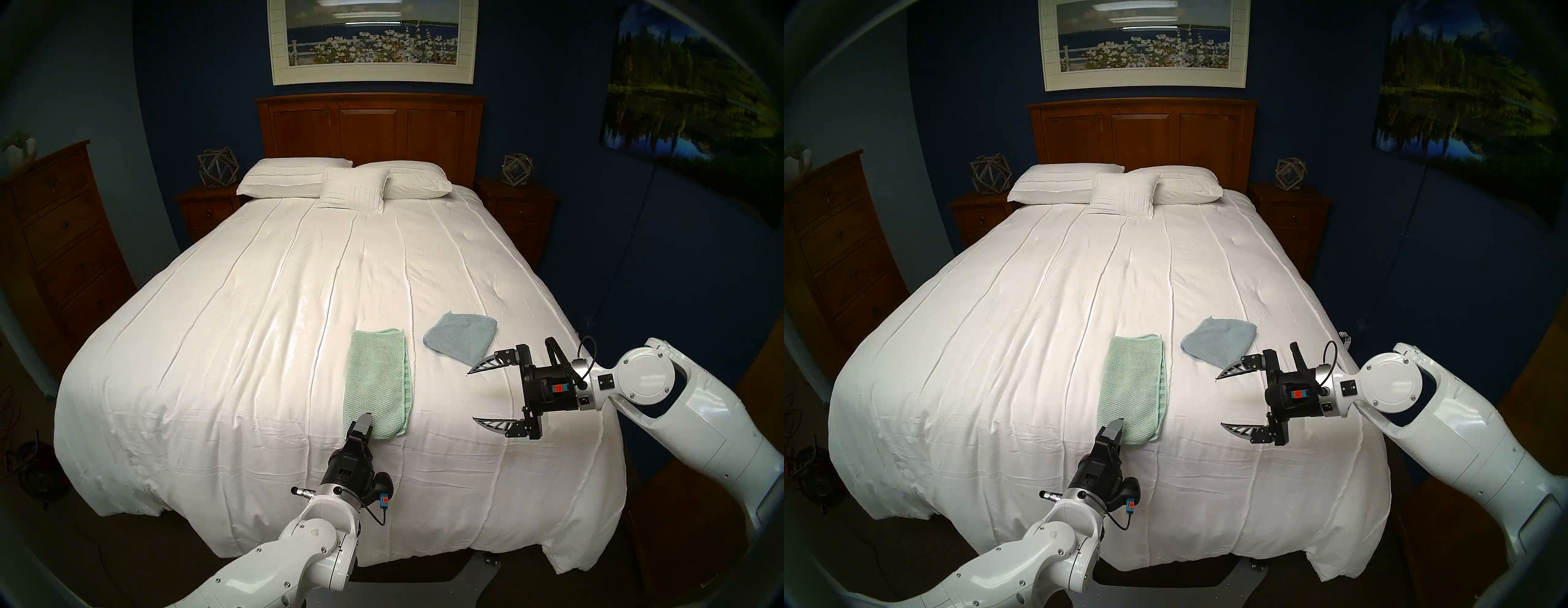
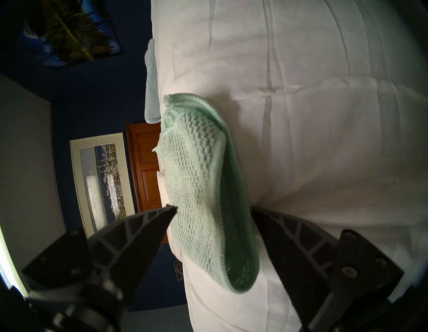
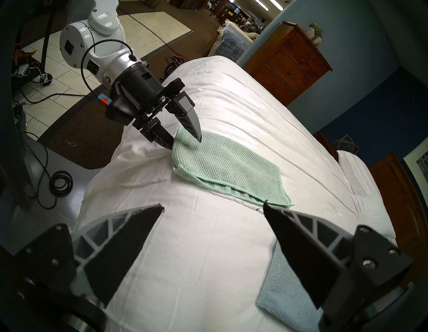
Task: Fold the hand towels twice and stack them up
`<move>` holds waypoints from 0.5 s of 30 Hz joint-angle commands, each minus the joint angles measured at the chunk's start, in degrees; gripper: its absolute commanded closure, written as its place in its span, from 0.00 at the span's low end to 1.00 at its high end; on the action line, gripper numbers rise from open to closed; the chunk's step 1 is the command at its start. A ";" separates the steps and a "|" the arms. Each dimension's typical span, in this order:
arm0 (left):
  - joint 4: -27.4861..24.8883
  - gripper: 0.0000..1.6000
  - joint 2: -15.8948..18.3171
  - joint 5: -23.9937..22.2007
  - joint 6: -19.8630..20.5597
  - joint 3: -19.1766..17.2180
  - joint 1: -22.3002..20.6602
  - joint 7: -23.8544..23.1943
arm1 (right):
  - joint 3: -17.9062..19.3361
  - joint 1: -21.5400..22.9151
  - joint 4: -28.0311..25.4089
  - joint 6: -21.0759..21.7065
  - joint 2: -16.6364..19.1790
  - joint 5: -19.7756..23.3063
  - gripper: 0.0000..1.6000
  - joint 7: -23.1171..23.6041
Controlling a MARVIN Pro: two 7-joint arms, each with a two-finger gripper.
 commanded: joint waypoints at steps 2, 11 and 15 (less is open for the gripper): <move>-3.19 0.12 1.37 -0.42 -0.24 -0.82 1.27 1.65 | 0.41 0.41 -0.74 -0.03 -0.12 0.24 0.00 -0.22; -3.95 0.00 1.29 0.02 0.26 -1.15 0.54 0.99 | 0.41 0.41 -0.74 -0.04 -0.12 0.23 0.00 -0.21; -4.14 0.00 1.18 -0.20 0.69 -1.52 0.77 1.18 | 0.41 0.41 -0.74 -0.03 -0.12 0.24 0.00 -0.22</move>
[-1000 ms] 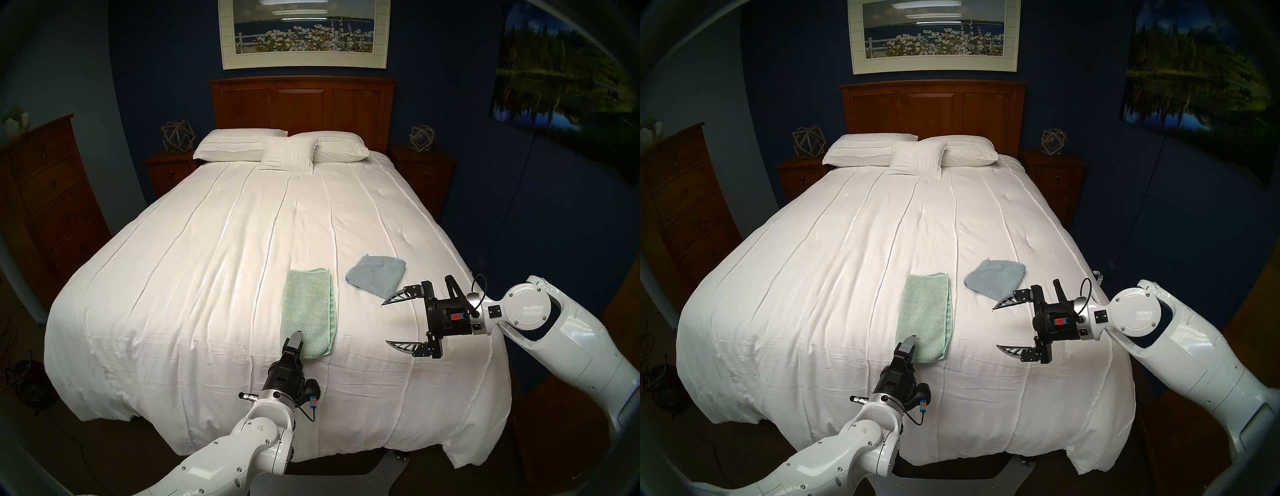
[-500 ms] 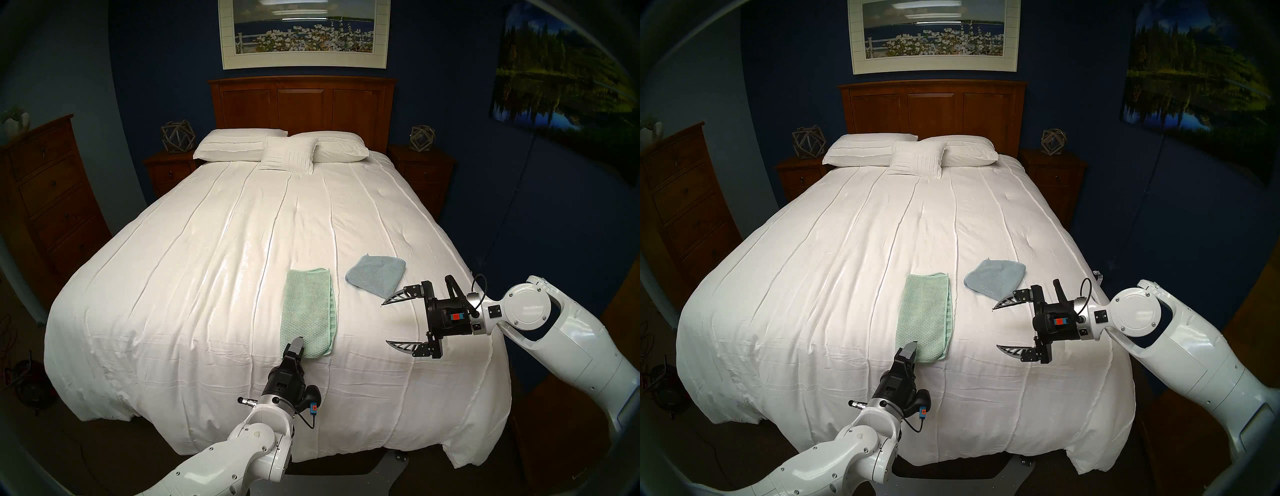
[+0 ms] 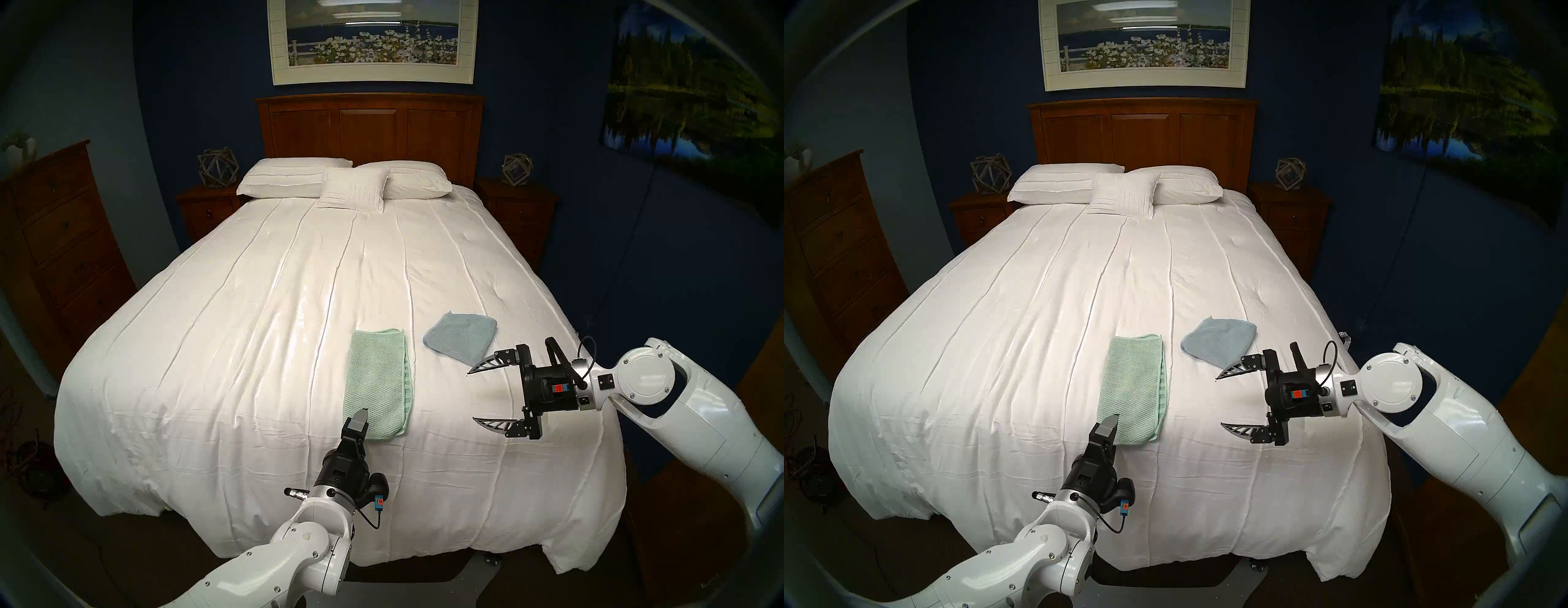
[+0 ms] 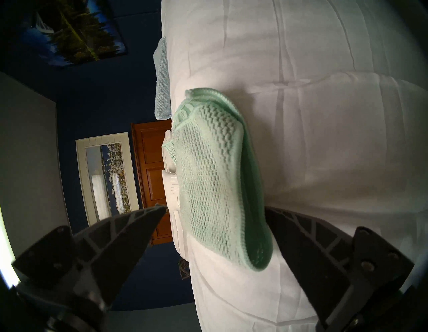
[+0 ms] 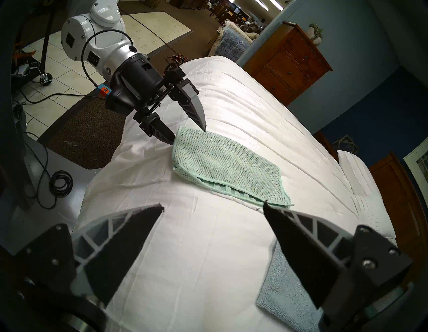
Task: Fold the hand towels twice and stack them up
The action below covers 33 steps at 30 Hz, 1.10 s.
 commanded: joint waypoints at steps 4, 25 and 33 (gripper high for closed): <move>-1.76 0.00 -0.45 -0.31 0.53 -0.64 -0.30 0.33 | 0.41 0.41 -0.74 -0.03 -0.12 0.24 0.00 -0.22; 0.22 0.63 -1.22 -0.22 0.35 -0.17 -2.64 -0.91 | 0.40 0.41 -0.74 -0.03 -0.12 0.23 0.00 -0.22; -2.95 1.00 -0.84 1.00 0.08 -0.01 -4.65 -4.16 | 0.38 0.44 -0.70 -0.06 -0.14 0.22 0.00 -0.19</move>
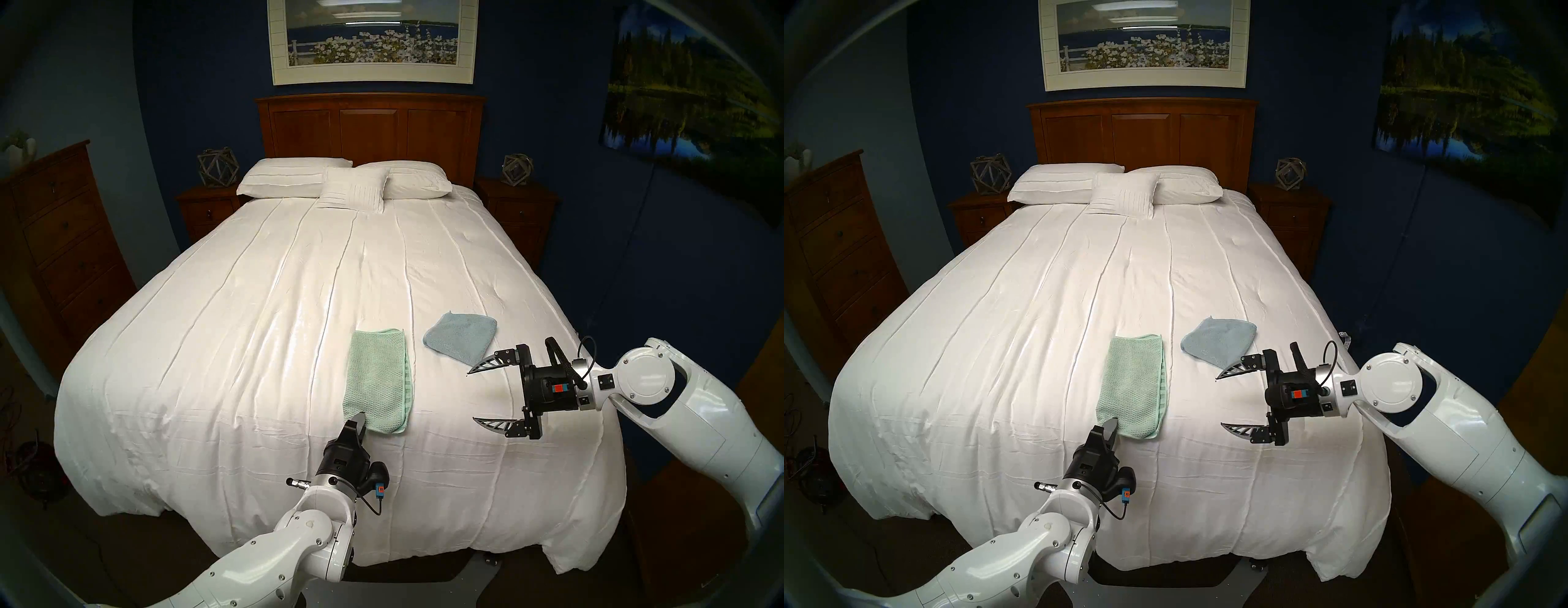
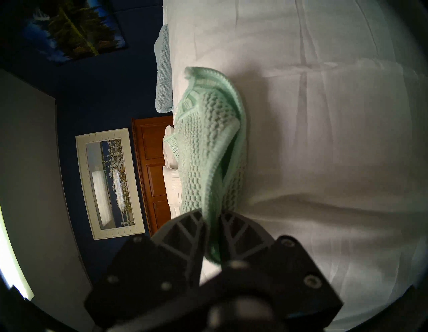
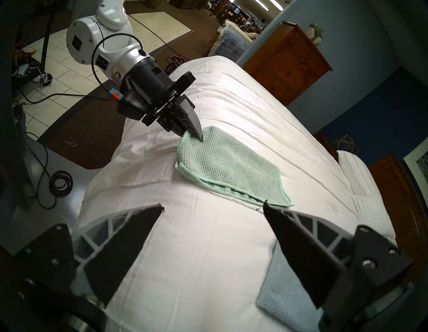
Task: Fold the hand towels twice and stack them up
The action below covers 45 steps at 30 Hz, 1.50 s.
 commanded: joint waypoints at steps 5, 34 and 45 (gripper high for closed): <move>-7.95 1.00 1.02 1.59 -0.70 -0.34 -3.21 -3.64 | 0.36 0.46 -0.65 -0.09 -0.15 0.21 0.00 -0.16; -9.61 1.00 -5.57 7.02 -7.76 -5.43 -13.72 -23.41 | 0.34 0.47 -0.58 -0.13 -0.17 0.17 0.00 -0.13; 0.52 1.00 -12.34 9.48 -12.33 -8.93 -20.08 -24.50 | 0.32 0.47 -0.54 -0.16 -0.18 0.15 0.00 -0.12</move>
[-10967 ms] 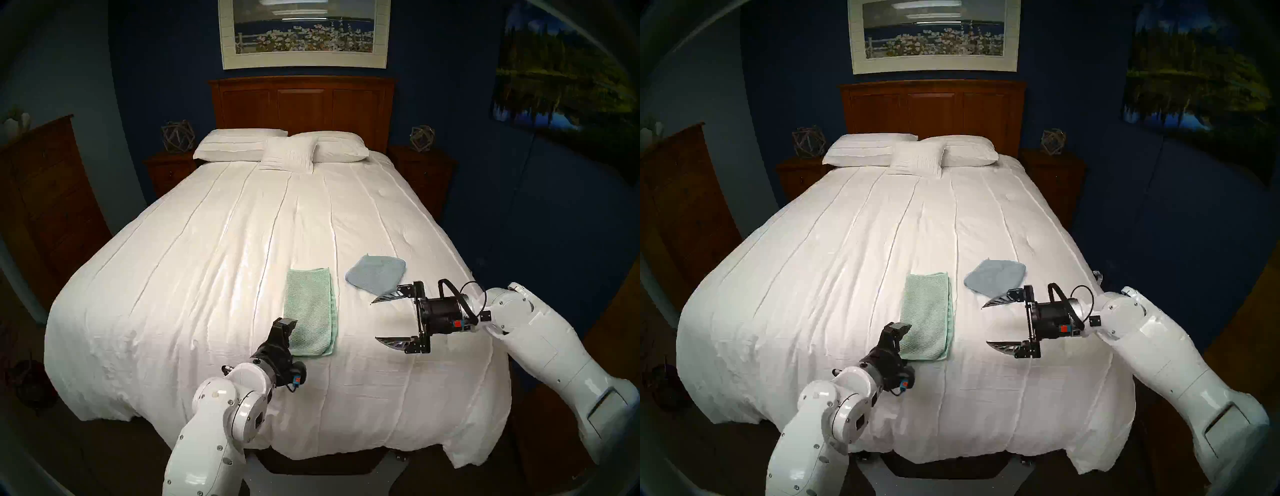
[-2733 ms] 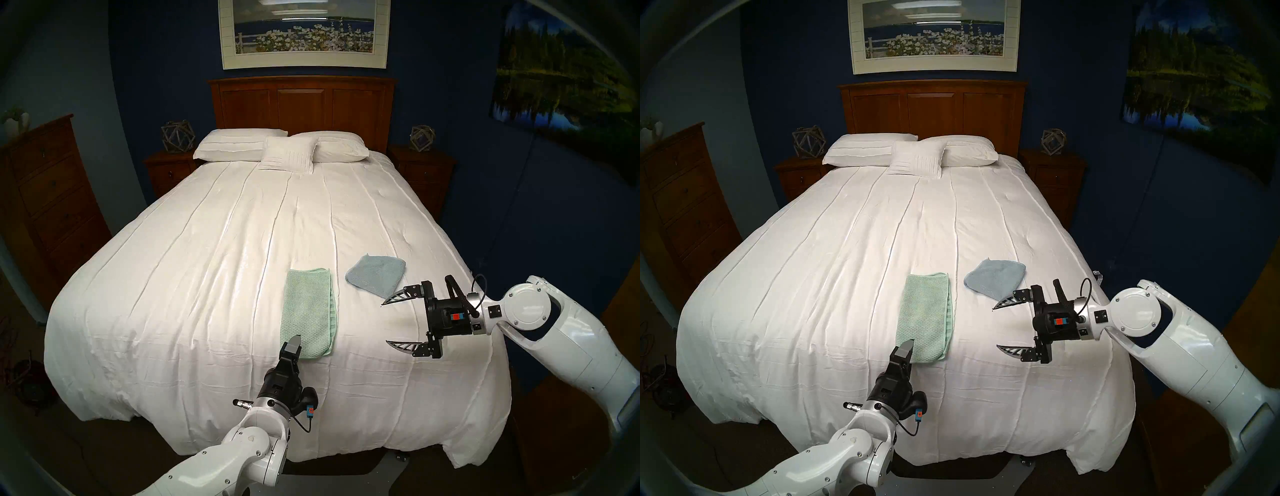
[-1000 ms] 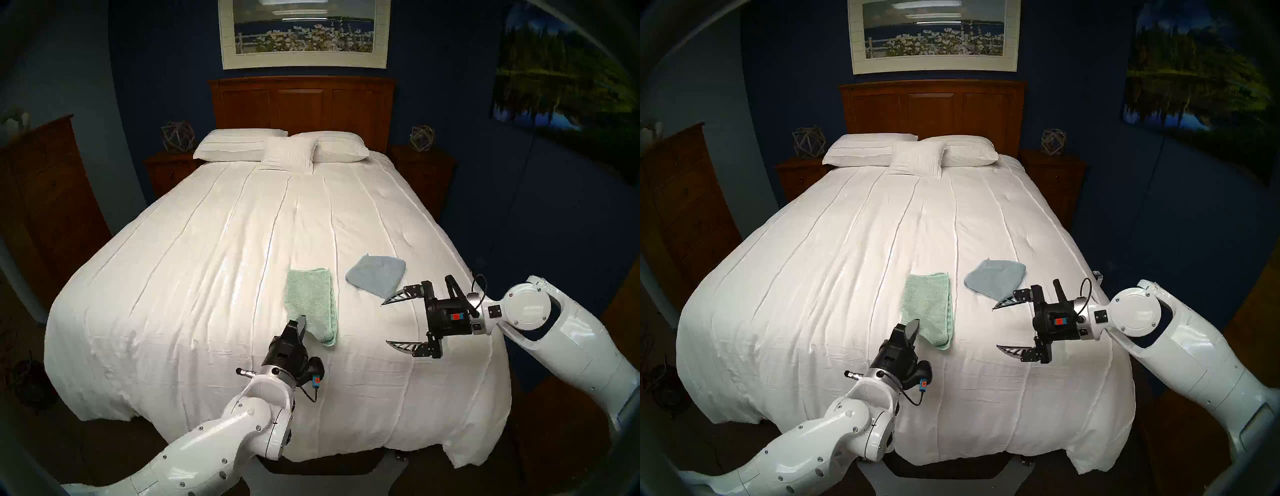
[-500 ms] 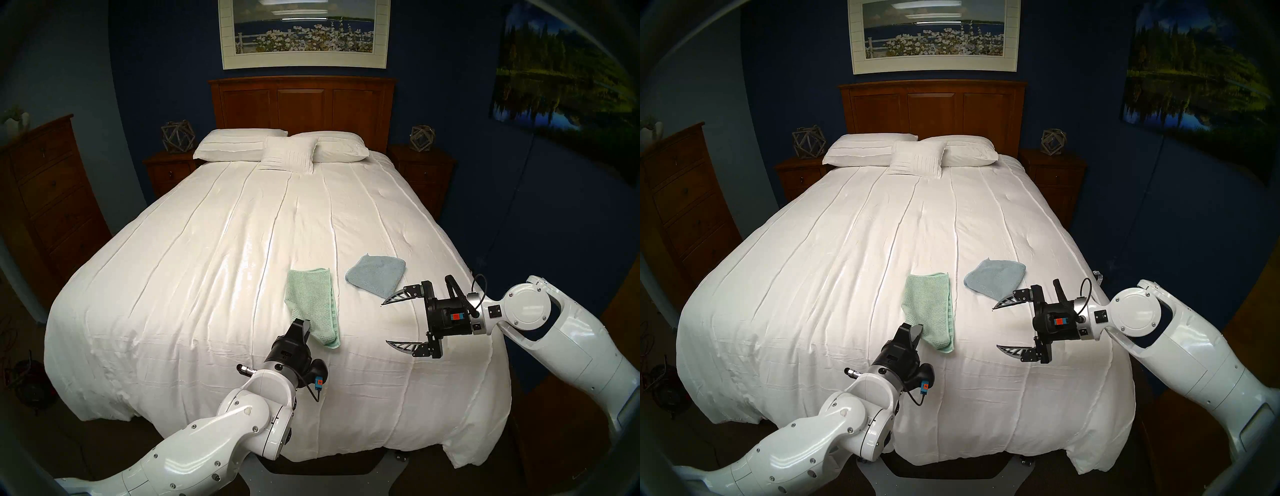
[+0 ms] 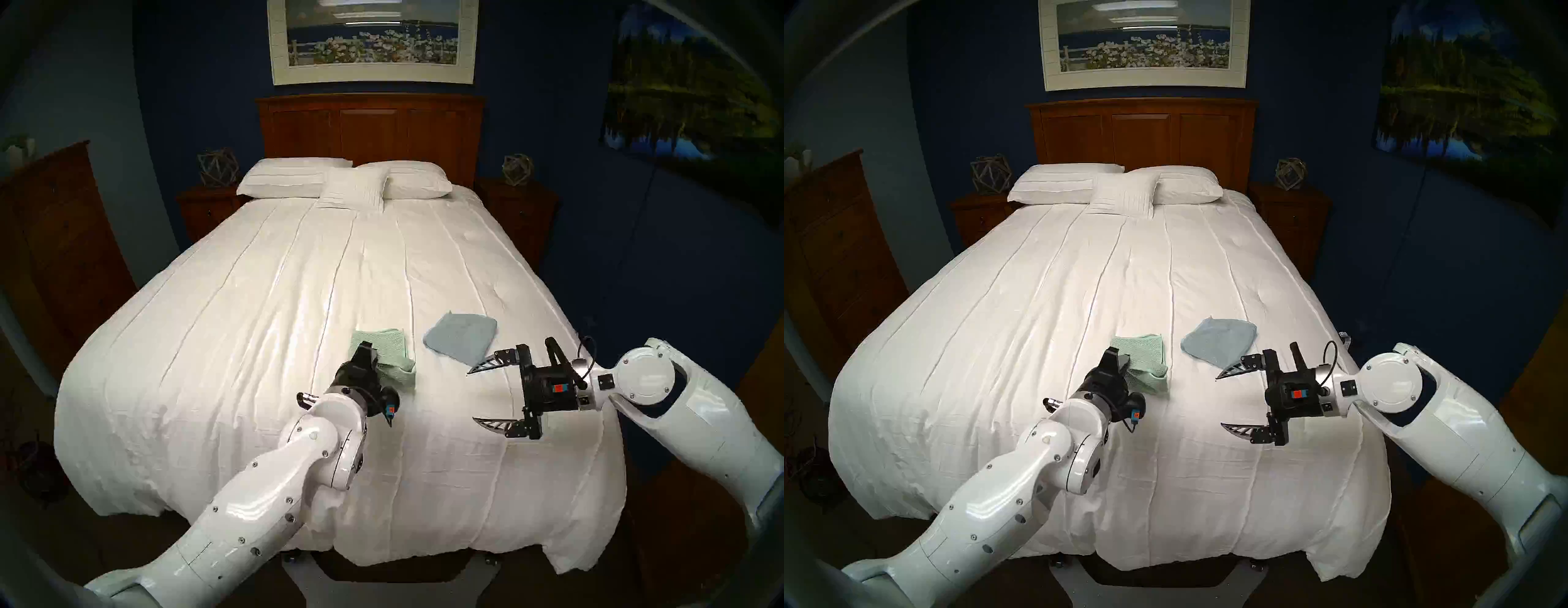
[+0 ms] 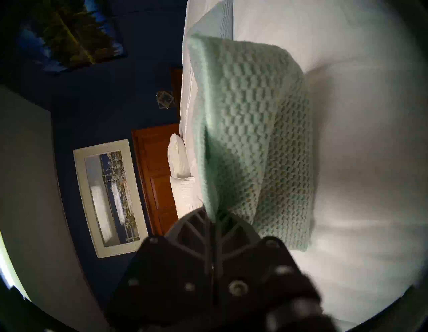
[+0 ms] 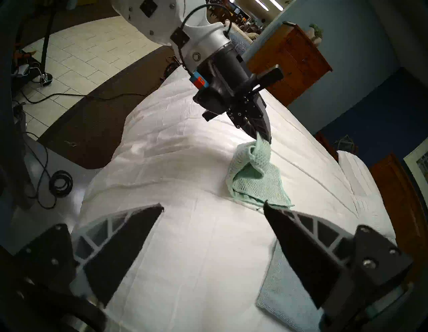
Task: Fold the hand towels twice and stack them up
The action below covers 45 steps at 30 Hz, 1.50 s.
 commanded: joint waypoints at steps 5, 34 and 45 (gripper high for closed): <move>9.58 1.00 -9.93 3.34 -4.45 -4.23 -9.80 0.63 | 0.30 0.45 -0.50 -0.11 -0.17 0.14 0.00 -0.12; 38.51 0.26 -20.88 13.39 -10.69 -8.61 -25.48 5.83 | 0.35 0.46 -0.58 -0.12 -0.18 0.18 0.00 -0.13; 34.56 0.00 -19.30 10.96 -10.87 -10.64 -22.33 12.46 | 0.37 0.45 -0.64 -0.09 -0.16 0.21 0.00 -0.15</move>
